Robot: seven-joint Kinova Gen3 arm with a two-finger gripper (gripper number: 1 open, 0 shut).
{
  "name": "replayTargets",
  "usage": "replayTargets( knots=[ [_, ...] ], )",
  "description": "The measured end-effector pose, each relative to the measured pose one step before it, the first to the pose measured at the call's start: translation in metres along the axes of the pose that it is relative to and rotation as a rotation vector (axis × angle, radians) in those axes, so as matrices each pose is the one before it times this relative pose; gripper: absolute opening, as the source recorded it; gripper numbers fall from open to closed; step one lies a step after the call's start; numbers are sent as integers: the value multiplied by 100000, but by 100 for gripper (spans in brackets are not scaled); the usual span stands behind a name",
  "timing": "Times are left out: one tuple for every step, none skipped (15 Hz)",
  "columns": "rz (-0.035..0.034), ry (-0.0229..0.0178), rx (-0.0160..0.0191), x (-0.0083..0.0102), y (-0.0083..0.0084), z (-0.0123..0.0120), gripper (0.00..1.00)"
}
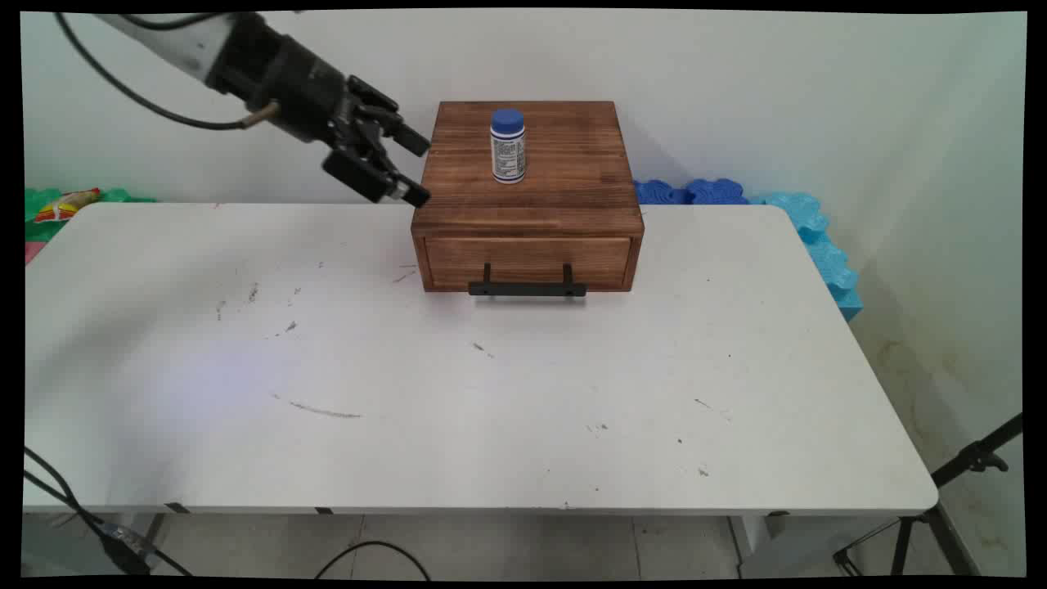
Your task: Open the drawer
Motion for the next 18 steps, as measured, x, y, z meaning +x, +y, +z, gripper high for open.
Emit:
replayTargets(
  knots=[
    [-519,-878,524,506,83,656,100],
    [-284,-931,354,384,84,617,100],
    [340,-1343,417,496,128,884,100],
    [582,-1147,256,336,68,713,100],
    [924,-1553,311,340,63,888,100],
    [1321,-1688,358,297,21,919,100],
    [1217,-1670,362,264,-17,927,100],
    [907,-1417,313,197,-15,776,100],
    [1180,-1770,195,177,-33,968,100],
    [1160,-1795,196,142,-67,969,100],
    [929,-1518,99,116,-65,820,100],
    [885,-1622,7,117,-63,959,100],
    [738,-1454,-186,115,-23,960,100],
    [583,-1187,-286,96,-7,852,100],
    [499,-868,-228,98,-4,710,100],
    [490,-817,-202,115,-22,697,100],
    [575,-1101,-193,133,-42,978,100],
    [455,-1023,-138,95,-44,894,100]
  ],
)
